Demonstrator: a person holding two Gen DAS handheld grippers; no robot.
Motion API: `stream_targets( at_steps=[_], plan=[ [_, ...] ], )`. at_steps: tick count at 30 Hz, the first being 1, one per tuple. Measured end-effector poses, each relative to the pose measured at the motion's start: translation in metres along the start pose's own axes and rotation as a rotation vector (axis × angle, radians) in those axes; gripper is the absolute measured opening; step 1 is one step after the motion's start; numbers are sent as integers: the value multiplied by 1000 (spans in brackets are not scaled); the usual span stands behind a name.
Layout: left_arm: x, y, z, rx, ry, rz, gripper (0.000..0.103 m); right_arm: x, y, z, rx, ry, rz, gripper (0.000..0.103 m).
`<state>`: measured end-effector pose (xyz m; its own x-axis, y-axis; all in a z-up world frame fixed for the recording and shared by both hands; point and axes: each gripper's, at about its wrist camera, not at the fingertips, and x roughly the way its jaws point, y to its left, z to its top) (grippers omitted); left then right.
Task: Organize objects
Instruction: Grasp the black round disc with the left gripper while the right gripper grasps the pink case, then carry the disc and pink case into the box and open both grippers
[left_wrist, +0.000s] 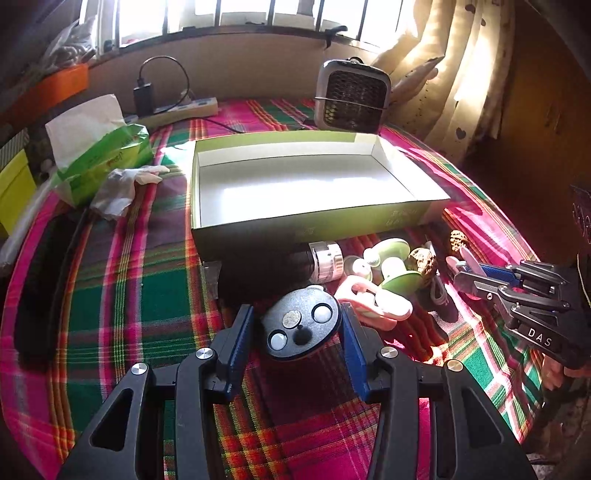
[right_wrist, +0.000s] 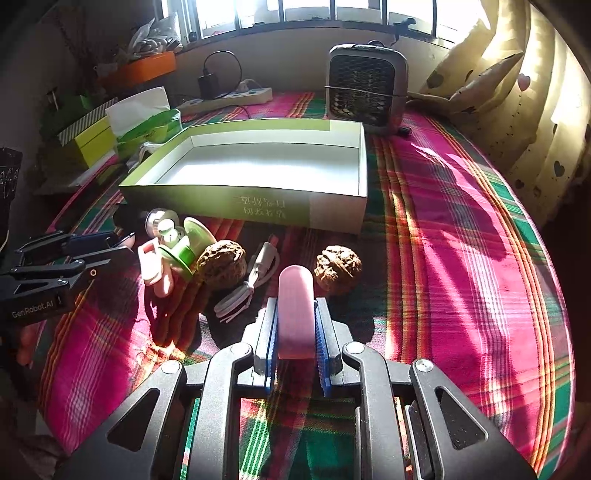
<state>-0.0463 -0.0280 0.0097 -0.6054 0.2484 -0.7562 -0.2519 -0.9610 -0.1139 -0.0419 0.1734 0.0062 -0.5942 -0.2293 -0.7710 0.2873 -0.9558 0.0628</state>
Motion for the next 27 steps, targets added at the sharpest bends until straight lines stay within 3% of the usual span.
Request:
stream_targets(
  at_steps=[11, 27],
  plan=[
    [-17, -5, 11, 16, -29, -8, 44, -14, 7, 15, -15, -41, 21, 19],
    [-12, 7, 61, 0, -57, -22, 44, -5, 6, 66, -3, -57, 53, 19]
  ],
)
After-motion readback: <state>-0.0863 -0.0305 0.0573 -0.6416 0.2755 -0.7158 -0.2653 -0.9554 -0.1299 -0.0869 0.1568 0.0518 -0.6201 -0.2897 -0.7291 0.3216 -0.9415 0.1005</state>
